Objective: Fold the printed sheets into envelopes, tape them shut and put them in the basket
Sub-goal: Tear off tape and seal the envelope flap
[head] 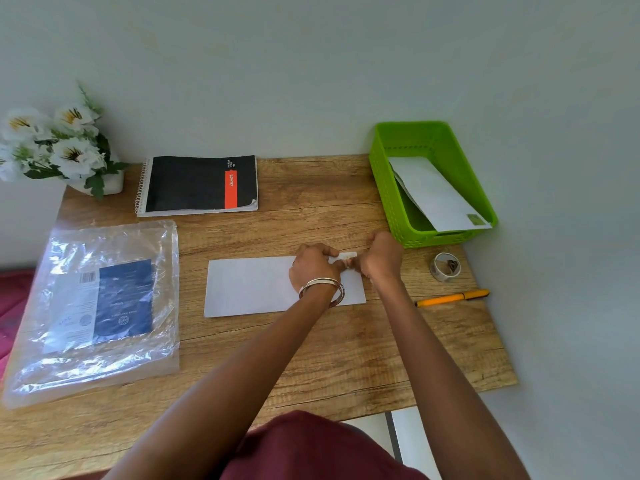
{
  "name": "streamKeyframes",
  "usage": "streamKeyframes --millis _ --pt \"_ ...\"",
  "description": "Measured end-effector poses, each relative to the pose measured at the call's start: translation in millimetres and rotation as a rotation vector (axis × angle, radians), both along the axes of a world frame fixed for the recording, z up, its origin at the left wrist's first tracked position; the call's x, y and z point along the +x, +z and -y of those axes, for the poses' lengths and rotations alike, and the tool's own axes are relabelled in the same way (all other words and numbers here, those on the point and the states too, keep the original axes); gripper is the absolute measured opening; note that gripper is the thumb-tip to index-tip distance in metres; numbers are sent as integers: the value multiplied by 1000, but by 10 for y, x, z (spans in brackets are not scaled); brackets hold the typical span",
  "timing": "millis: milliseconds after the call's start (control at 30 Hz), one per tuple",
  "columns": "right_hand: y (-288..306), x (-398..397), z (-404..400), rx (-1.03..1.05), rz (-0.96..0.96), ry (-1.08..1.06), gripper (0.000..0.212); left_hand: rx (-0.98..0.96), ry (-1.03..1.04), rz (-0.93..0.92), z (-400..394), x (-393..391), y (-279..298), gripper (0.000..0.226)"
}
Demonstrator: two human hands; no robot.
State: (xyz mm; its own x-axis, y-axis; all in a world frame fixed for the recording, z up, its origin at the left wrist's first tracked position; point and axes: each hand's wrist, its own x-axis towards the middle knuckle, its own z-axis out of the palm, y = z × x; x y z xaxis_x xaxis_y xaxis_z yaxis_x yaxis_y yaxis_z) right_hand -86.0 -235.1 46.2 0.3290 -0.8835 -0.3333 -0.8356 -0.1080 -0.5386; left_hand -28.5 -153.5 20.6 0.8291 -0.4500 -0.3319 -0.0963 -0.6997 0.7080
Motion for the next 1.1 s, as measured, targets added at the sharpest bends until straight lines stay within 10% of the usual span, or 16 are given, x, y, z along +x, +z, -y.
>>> streamKeyframes --millis 1100 --pt "-204 -107 97 49 184 24 74 -28 -134 18 -69 49 -62 19"
